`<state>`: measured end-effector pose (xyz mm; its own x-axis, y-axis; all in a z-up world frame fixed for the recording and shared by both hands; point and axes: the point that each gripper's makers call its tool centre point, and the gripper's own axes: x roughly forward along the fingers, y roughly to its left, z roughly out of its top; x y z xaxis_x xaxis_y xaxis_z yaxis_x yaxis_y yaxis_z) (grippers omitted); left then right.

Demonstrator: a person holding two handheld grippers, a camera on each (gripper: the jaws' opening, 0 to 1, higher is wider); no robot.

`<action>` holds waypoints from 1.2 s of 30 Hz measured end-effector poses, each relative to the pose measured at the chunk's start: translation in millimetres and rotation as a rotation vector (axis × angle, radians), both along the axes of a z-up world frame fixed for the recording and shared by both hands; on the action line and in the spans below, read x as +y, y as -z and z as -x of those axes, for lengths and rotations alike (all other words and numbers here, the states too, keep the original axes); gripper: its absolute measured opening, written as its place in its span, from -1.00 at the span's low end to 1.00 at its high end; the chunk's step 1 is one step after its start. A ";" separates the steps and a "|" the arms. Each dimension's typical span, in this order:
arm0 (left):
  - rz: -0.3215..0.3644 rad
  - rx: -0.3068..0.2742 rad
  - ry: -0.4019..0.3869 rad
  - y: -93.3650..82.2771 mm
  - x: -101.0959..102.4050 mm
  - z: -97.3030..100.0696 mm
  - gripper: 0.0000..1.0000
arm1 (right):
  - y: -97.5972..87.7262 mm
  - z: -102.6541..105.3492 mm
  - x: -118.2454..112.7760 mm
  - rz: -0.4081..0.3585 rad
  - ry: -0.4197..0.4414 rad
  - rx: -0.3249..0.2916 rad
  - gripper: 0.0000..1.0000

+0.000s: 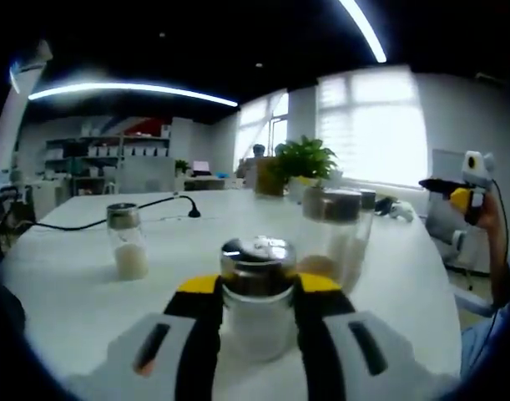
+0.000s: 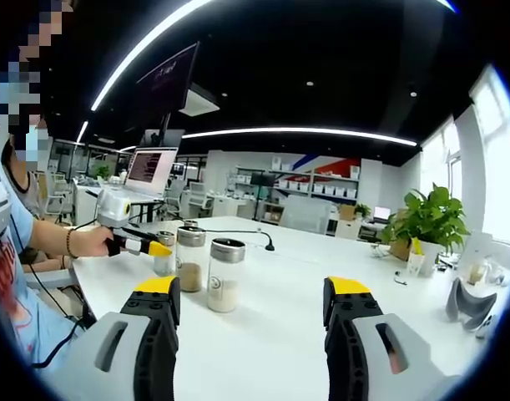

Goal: Rotate the seasoning bottle until the label or dispensing opening points toward the visible target arrow and the bottle remains upright within the marked orientation range

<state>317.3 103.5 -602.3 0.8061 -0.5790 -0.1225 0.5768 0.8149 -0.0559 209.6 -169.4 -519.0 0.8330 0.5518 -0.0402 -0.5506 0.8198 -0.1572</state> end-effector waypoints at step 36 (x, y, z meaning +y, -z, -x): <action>0.014 0.005 0.037 -7.7 3.8 10.5 0.01 | 0.2 2.8 -1.6 0.003 0.005 -0.001 0.40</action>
<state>306.8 107.3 -594.6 0.7838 -0.6097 -0.1179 0.6059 0.7924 -0.0701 206.8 -171.0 -519.2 0.8359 0.5474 -0.0409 -0.5462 0.8222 -0.1599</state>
